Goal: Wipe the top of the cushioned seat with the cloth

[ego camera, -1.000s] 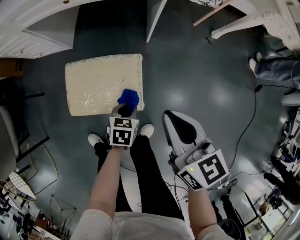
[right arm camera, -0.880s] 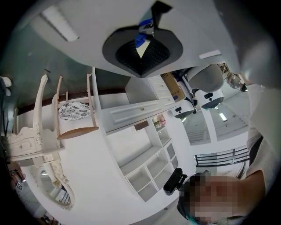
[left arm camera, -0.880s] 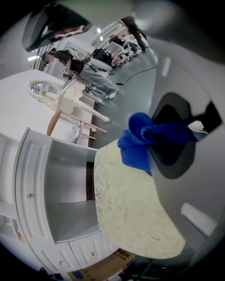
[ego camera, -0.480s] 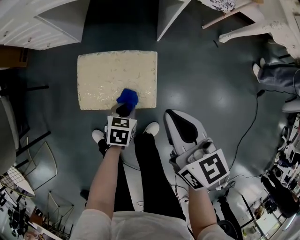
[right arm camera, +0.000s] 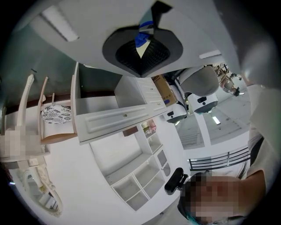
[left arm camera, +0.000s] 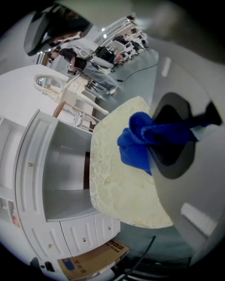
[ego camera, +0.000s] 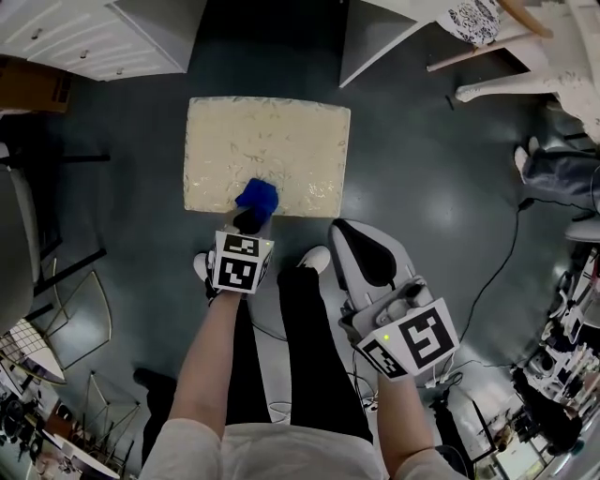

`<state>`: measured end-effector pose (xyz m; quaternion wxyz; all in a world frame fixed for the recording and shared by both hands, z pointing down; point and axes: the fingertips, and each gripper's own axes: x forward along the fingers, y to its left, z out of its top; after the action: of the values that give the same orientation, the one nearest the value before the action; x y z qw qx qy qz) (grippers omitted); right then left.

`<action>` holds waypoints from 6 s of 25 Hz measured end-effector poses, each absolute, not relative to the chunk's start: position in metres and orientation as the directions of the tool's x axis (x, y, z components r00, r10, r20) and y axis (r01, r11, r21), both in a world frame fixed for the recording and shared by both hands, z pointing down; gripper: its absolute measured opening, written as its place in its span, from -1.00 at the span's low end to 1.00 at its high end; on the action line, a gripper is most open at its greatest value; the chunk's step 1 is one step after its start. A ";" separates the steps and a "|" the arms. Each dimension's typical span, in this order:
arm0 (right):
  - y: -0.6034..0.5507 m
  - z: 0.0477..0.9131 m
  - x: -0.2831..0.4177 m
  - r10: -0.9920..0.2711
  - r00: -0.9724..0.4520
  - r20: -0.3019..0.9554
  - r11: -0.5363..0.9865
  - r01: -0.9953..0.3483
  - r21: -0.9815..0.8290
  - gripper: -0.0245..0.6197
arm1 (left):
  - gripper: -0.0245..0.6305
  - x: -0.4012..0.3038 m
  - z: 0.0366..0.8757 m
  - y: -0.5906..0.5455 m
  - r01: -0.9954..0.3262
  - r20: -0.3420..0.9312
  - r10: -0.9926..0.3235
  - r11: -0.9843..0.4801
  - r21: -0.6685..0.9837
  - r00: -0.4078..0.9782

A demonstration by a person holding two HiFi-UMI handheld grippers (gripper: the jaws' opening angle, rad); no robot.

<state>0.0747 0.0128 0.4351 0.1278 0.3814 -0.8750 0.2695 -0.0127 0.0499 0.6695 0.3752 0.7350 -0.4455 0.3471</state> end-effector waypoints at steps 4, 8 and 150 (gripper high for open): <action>0.012 0.437 0.051 -0.583 -0.690 0.429 0.579 -0.723 -0.376 -0.92 | -0.78 -0.032 0.670 0.052 -0.908 0.843 -0.391 -0.345 0.238 0.370; 0.012 0.439 0.032 -0.570 -0.698 0.434 0.587 -0.715 -0.379 -0.92 | -0.78 -0.047 0.669 0.053 -0.909 0.839 -0.395 -0.335 0.248 0.375; 0.129 0.086 0.011 -0.727 -0.664 0.177 0.655 -0.747 -0.112 -0.92 | -0.78 -0.067 0.073 0.114 -0.811 0.109 -0.804 -0.580 0.075 0.585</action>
<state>0.0114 0.1289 0.0858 0.0583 0.4059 -0.9078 0.0877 -0.0670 0.1142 0.0732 0.0583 0.8884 -0.4543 0.0314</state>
